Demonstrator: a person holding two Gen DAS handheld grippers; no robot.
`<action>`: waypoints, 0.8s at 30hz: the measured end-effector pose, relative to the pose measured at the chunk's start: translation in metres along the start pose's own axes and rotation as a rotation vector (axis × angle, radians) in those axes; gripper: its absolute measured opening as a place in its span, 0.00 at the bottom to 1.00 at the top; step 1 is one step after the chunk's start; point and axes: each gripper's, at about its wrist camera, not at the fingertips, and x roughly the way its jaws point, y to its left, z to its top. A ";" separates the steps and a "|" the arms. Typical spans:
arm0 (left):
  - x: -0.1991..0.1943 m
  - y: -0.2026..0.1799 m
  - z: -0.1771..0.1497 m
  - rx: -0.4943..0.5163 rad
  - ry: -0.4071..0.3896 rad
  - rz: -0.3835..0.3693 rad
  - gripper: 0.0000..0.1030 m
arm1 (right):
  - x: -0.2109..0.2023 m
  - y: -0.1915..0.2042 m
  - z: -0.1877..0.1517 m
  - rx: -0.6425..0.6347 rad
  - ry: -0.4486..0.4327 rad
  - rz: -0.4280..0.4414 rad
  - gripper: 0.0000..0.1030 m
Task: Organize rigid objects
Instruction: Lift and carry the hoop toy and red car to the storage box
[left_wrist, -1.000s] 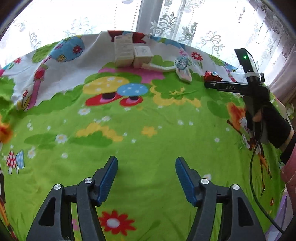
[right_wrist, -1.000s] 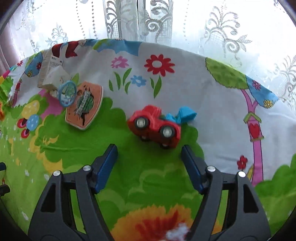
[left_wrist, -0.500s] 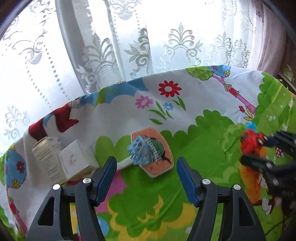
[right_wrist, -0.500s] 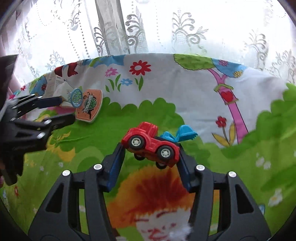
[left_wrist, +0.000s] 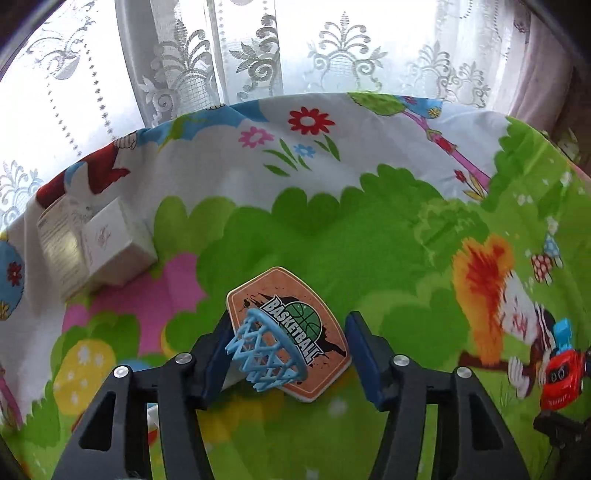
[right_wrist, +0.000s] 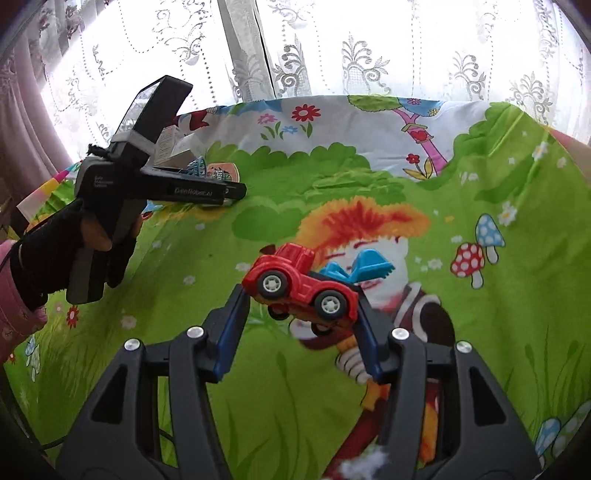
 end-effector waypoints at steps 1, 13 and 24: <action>-0.012 -0.002 -0.014 -0.013 -0.007 -0.006 0.58 | -0.004 0.003 -0.006 0.001 0.005 0.002 0.57; -0.136 -0.010 -0.179 -0.232 -0.031 0.044 0.58 | -0.047 0.052 -0.085 -0.006 0.077 0.085 0.57; -0.214 -0.001 -0.256 -0.301 -0.100 0.177 0.57 | -0.075 0.133 -0.114 -0.164 0.078 0.198 0.57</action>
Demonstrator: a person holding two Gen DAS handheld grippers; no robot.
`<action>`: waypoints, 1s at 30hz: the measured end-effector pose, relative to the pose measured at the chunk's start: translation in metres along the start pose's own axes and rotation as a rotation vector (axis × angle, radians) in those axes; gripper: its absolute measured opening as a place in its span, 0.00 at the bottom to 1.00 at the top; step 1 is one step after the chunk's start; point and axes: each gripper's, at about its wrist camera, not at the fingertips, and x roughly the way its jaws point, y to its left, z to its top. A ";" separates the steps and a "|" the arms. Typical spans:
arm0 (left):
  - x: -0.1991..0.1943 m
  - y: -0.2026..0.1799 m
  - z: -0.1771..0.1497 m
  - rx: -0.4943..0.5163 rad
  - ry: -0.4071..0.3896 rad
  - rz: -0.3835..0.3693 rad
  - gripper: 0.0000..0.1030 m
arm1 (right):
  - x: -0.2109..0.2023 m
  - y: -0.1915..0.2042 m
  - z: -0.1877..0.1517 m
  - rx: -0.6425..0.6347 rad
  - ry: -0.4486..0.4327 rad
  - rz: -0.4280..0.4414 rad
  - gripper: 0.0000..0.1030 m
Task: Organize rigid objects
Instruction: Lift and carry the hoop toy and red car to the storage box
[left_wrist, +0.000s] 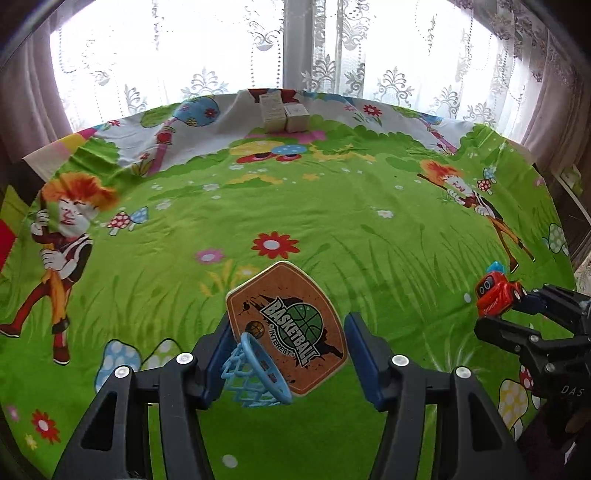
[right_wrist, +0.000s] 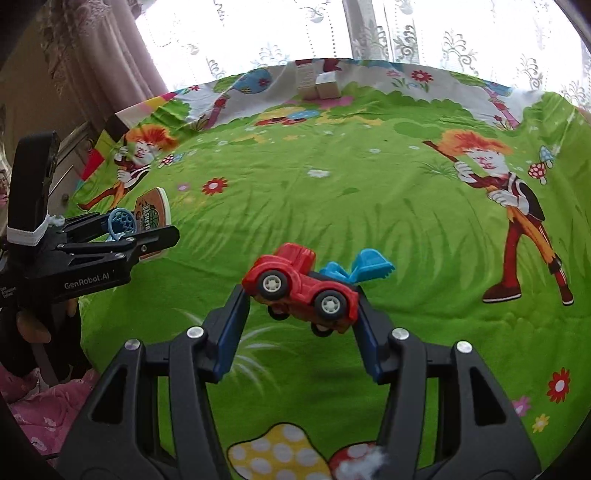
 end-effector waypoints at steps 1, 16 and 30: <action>-0.007 0.004 0.002 -0.009 -0.019 0.003 0.57 | -0.002 0.005 0.001 -0.005 -0.007 0.003 0.57; -0.117 -0.013 0.052 -0.014 -0.273 0.110 0.57 | -0.095 0.056 0.035 -0.065 -0.276 -0.082 0.57; -0.216 -0.059 0.058 0.079 -0.486 0.191 0.57 | -0.207 0.084 0.040 -0.088 -0.556 -0.188 0.57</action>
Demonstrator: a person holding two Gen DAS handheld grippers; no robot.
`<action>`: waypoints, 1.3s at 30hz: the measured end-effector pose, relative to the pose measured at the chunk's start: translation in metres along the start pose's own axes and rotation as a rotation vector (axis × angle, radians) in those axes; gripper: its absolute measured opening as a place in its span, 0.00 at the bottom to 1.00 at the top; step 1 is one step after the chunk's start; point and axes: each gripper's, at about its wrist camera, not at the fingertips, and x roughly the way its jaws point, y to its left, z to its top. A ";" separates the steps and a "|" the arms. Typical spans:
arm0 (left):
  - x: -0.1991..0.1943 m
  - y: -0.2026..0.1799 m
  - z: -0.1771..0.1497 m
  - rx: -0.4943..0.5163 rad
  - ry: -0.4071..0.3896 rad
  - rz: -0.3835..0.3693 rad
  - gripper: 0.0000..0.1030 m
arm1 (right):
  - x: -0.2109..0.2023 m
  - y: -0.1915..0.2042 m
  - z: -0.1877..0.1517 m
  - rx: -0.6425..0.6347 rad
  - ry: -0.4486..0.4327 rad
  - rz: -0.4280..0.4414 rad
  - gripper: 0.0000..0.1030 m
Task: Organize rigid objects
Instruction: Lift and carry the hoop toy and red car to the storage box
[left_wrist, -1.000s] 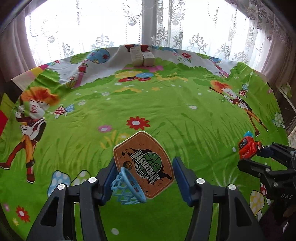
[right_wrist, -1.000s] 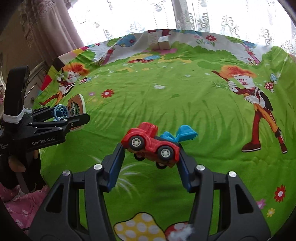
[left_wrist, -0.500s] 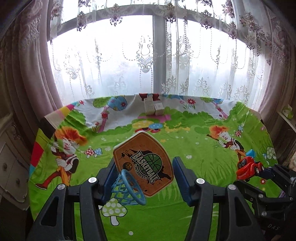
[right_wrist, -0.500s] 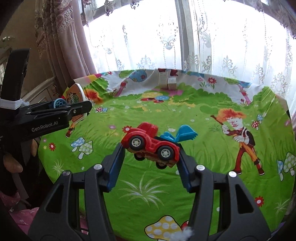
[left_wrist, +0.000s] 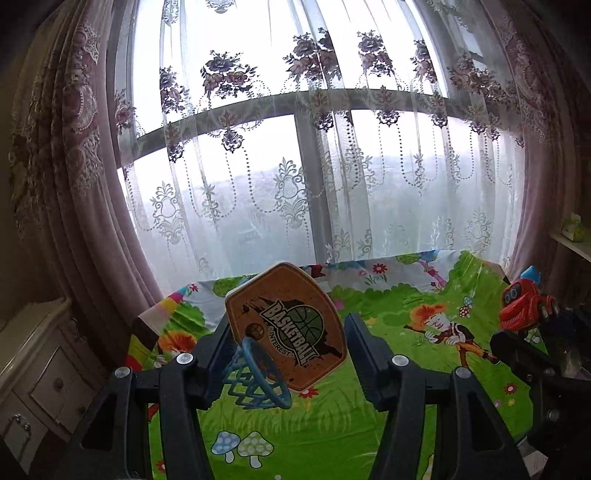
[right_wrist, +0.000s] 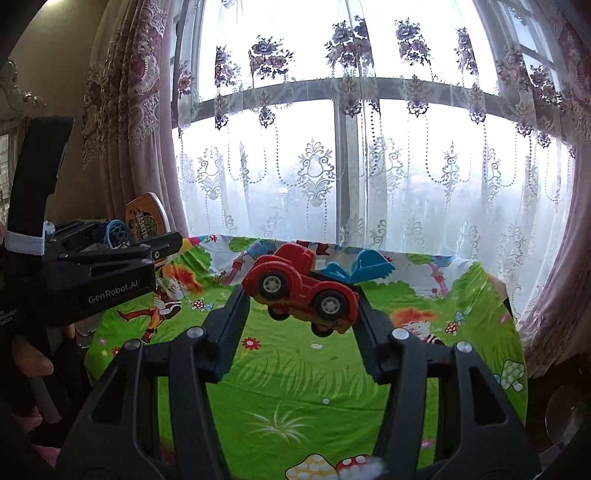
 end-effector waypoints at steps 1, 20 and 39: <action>-0.005 -0.004 0.002 0.008 -0.011 -0.011 0.57 | -0.006 -0.002 0.000 -0.002 -0.005 -0.006 0.57; -0.037 -0.146 -0.012 0.263 -0.012 -0.270 0.57 | -0.096 -0.100 -0.054 0.142 0.035 -0.263 0.57; -0.068 -0.311 -0.074 0.595 0.050 -0.619 0.57 | -0.184 -0.206 -0.144 0.354 0.195 -0.588 0.57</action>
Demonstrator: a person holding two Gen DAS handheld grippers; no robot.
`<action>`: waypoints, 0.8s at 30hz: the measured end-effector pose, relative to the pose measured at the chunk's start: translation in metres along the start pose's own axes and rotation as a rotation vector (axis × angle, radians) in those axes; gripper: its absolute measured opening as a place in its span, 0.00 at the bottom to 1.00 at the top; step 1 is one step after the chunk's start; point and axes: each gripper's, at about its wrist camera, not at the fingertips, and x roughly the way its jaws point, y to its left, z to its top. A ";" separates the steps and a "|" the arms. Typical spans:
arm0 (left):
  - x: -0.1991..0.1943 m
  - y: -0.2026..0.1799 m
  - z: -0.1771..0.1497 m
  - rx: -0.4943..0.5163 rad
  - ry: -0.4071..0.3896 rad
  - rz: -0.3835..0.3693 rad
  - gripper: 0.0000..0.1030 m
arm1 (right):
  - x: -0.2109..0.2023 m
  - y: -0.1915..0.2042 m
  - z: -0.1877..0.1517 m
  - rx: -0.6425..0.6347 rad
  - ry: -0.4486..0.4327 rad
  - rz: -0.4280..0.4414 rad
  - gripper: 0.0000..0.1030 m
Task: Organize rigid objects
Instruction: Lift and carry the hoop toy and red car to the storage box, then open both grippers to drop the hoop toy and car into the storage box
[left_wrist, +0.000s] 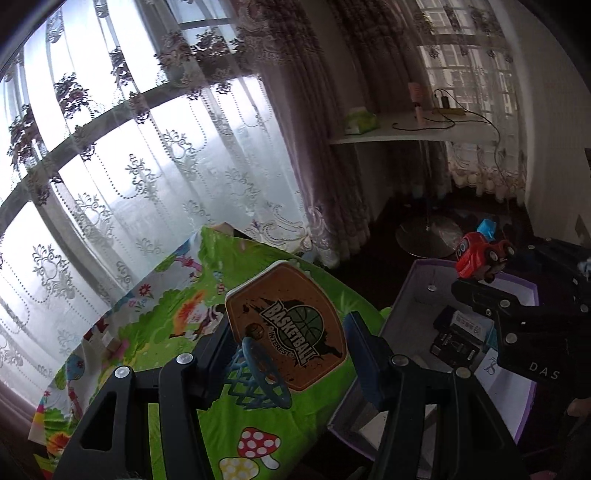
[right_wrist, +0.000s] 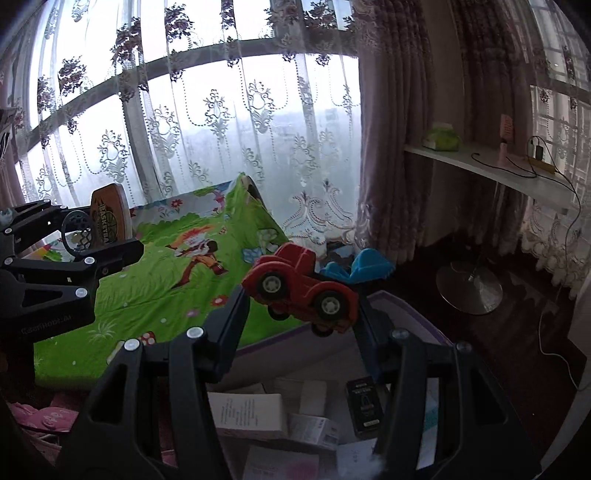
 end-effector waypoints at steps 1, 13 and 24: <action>0.006 -0.007 0.000 0.008 0.013 -0.026 0.57 | 0.001 -0.007 -0.005 0.006 0.018 -0.019 0.57; 0.057 -0.065 -0.006 0.072 0.139 -0.217 0.57 | 0.013 -0.054 -0.034 0.080 0.146 -0.125 0.57; 0.078 -0.102 -0.012 0.107 0.207 -0.326 0.57 | 0.018 -0.072 -0.048 0.109 0.215 -0.175 0.57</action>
